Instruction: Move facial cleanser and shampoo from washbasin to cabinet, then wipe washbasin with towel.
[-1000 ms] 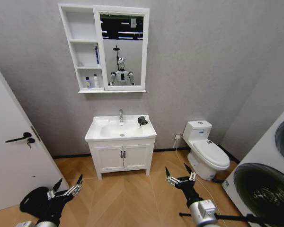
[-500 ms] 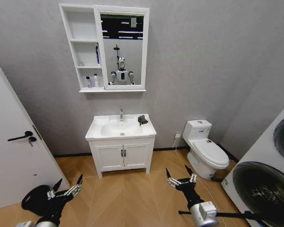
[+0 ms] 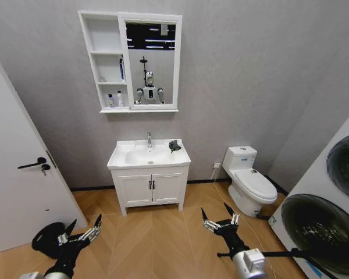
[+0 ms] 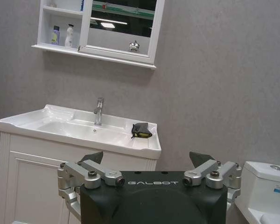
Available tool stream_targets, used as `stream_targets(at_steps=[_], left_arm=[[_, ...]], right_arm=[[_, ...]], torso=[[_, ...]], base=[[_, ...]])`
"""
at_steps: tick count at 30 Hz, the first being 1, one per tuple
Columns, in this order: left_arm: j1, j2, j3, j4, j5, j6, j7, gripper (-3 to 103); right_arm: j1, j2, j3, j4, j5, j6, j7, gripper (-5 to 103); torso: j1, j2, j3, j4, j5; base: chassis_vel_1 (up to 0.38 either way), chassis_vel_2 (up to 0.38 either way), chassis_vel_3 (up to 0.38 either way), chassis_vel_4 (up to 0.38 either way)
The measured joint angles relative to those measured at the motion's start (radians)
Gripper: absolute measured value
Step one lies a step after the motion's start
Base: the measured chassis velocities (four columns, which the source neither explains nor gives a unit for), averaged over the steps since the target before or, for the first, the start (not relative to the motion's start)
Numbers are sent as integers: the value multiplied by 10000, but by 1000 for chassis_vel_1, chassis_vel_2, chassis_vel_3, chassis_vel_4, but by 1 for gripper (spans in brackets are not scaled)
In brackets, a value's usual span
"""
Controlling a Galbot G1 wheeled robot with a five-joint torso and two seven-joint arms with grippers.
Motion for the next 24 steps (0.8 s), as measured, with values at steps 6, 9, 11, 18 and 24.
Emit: stream_targets(at_steps=[6, 9, 11, 18, 24], left_arm=[[0, 0, 0, 0, 0, 0, 0, 100], [0, 0, 0, 0, 0, 0, 0, 100], [0, 0, 0, 0, 0, 0, 0, 100], [0, 0, 0, 0, 0, 0, 0, 100], [1, 0, 0, 0, 0, 0, 0, 100]], right_arm=[[-6, -4, 4, 3, -9, -11, 15, 100], [-8, -5, 5, 4, -9, -13, 19, 100], [-8, -5, 5, 5, -10, -14, 21, 100], [-8, -6, 5, 9, -12, -19, 26, 100], [-7, -6, 4, 10, -12, -24, 33, 100]], torso=[[-5, 2, -1, 0, 0], [-6, 1, -1, -1, 0], [-6, 2, -1, 0, 0], [-6, 2, -1, 0, 0], [-6, 2, -1, 0, 0]], base=[[0, 0, 0, 0], [0, 0, 0, 0], [0, 0, 0, 0], [0, 0, 0, 0], [0, 0, 0, 0]])
